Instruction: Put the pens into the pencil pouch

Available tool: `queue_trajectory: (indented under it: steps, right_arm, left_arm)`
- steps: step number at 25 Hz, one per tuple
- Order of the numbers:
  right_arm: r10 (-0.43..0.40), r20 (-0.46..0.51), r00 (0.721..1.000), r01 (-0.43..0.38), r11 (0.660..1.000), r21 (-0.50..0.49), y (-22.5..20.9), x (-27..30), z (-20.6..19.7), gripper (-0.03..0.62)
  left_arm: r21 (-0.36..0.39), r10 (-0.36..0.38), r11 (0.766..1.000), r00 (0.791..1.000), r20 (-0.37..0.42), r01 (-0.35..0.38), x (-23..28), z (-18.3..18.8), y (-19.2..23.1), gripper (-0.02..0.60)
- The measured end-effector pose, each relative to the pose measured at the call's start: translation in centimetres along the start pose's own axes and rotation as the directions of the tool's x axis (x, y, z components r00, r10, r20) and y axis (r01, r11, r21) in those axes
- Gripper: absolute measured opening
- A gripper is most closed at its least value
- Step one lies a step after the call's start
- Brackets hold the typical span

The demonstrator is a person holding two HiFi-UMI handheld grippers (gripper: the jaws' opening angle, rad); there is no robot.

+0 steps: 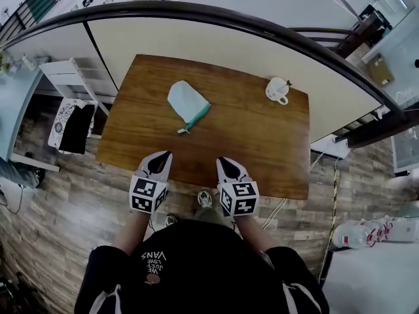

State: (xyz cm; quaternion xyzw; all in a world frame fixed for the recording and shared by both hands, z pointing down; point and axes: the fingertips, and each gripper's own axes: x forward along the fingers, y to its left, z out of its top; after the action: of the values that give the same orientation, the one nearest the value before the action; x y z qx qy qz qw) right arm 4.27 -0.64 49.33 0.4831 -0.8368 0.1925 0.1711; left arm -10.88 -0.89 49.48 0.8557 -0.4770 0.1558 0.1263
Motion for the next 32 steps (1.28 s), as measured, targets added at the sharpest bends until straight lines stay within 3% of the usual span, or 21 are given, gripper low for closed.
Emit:
queue_trajectory:
  steps: [15, 24, 32]
  right_arm:
    - [0.007, 0.004, 1.0, -0.007, 1.0, -0.016, 6.6, -2.7, -2.5, 0.014]
    - [-0.003, -0.003, 1.0, 0.003, 0.999, -0.036, 9.4, -3.7, -3.9, 0.012]
    - [-0.005, -0.008, 1.0, 0.005, 0.999, -0.041, 11.0, -4.4, -4.9, 0.012]
  left_arm:
    - [0.046, -0.037, 0.998, 0.999, 0.011, 0.037, -6.9, -2.6, -1.5, 0.012]
    - [0.078, -0.101, 0.992, 0.995, 0.004, 0.1, -9.1, -4.4, -3.1, 0.012]
    - [0.089, -0.113, 0.99, 0.994, -0.009, 0.113, -10.4, -5.5, -3.4, 0.012]
